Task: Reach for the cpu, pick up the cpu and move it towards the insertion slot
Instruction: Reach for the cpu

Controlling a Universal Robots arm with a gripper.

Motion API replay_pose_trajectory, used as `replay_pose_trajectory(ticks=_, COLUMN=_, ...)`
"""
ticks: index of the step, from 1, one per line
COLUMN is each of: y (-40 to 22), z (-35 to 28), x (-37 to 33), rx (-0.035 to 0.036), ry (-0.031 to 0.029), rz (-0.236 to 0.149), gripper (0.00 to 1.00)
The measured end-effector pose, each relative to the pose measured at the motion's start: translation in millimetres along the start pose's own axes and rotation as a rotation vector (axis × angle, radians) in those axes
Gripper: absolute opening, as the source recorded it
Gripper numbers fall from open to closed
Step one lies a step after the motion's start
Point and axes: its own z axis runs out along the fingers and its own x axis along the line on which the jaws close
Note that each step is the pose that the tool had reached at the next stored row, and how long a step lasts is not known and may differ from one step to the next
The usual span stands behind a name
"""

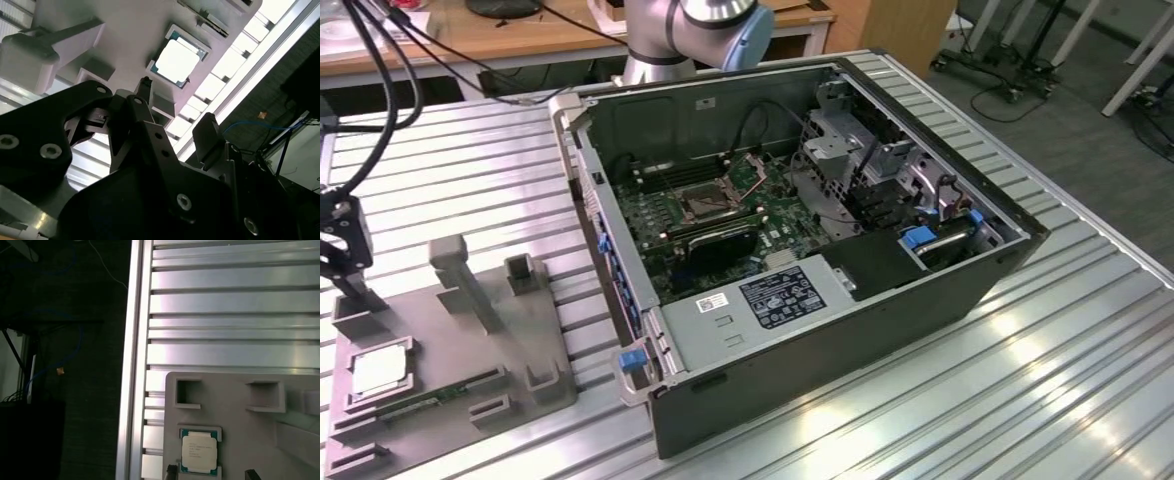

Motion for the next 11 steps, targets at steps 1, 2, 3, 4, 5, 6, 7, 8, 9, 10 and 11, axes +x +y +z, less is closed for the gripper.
replay_pose_trajectory(ticks=1, y=-1.0, z=1.5, x=0.4, rx=-0.0008, ry=0.0000, rz=0.000, gripper=0.61)
replay_pose_trajectory(ticks=2, y=-2.0, z=3.2, x=0.8, rx=-0.0019, ry=0.0000, rz=0.000, gripper=0.61)
replay_pose_trajectory(ticks=3, y=-3.0, z=4.7, x=1.1, rx=-0.0029, ry=-0.0001, rz=0.000, gripper=0.61)
replay_pose_trajectory(ticks=4, y=-3.9, z=6.4, x=1.3, rx=-0.0035, ry=-0.0002, rz=0.000, gripper=0.61)
replay_pose_trajectory(ticks=5, y=-4.6, z=8.2, x=1.5, rx=-0.0039, ry=-0.0002, rz=0.000, gripper=0.61)
replay_pose_trajectory(ticks=6, y=-5.2, z=9.9, x=1.7, rx=-0.0039, ry=-0.0002, rz=0.000, gripper=0.61)
replay_pose_trajectory(ticks=7, y=-5.9, z=11.6, x=1.9, rx=-0.0039, ry=0.0000, rz=0.000, gripper=0.61)
replay_pose_trajectory(ticks=8, y=-6.4, z=13.4, x=2.1, rx=-0.0040, ry=-0.0001, rz=0.000, gripper=0.61)
replay_pose_trajectory(ticks=9, y=-6.9, z=15.0, x=2.3, rx=-0.0041, ry=0.0000, rz=0.000, gripper=0.61)
replay_pose_trajectory(ticks=10, y=-7.5, z=16.7, x=2.4, rx=-0.0044, ry=0.0000, rz=0.000, gripper=0.61)
replay_pose_trajectory(ticks=11, y=-7.9, z=18.2, x=2.6, rx=-0.0046, ry=-0.0001, rz=0.000, gripper=0.61)
